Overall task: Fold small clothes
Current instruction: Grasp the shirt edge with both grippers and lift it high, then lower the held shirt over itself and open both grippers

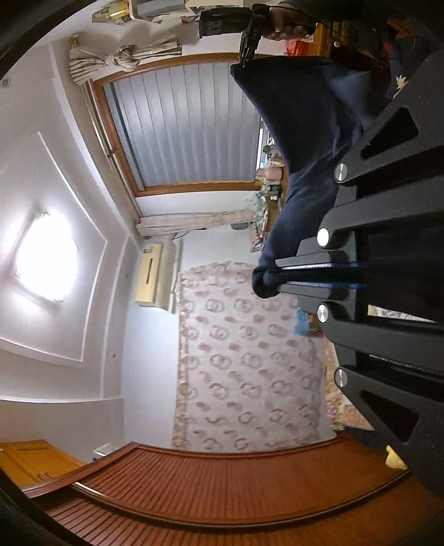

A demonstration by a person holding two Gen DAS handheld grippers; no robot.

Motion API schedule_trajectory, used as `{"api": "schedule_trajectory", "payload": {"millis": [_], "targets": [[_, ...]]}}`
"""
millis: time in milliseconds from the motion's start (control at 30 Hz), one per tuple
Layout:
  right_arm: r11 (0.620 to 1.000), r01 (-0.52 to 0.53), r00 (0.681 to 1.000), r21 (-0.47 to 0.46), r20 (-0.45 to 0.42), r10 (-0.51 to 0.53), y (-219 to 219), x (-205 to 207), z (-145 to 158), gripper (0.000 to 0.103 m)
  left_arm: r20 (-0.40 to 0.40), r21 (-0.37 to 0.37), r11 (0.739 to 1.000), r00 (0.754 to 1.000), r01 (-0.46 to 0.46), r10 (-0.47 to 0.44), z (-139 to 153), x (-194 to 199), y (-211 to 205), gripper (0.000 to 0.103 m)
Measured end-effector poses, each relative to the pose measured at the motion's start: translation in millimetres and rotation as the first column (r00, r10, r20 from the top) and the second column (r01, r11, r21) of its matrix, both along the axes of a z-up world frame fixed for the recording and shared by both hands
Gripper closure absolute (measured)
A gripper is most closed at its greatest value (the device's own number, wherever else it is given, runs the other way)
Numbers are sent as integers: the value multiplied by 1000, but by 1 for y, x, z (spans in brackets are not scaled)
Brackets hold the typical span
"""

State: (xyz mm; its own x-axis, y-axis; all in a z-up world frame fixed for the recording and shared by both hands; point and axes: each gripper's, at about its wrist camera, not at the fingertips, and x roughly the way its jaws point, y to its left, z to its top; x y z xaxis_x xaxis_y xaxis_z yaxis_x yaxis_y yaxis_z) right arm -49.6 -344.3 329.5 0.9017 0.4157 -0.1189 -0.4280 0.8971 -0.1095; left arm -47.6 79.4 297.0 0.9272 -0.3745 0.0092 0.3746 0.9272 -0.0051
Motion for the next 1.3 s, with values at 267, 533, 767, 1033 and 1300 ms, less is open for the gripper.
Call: {"api": "schedule_trajectory", "payload": {"millis": [267,533,767,1033,1300], "targets": [[998,60,998,-30,-15,-60,-17,3,-7,93,-30,2,1000,1000,1,0,-18,15,-1,100],[990,112,981,-87,-149,-124,-30,83,-70,93,-193,53,998,980,-41,51,-82,110,-19,100],[982,133,929,-137,-329,-172,-39,227,-200,93,-361,128,987,922,-98,139,-200,240,-47,100],[971,177,838,-161,-493,-235,-40,337,-304,93,-477,236,966,853,-106,210,-277,311,-85,100],[955,268,785,-126,-546,-292,-49,364,-317,78,-551,218,974,816,-65,177,-279,321,-99,81]]}}
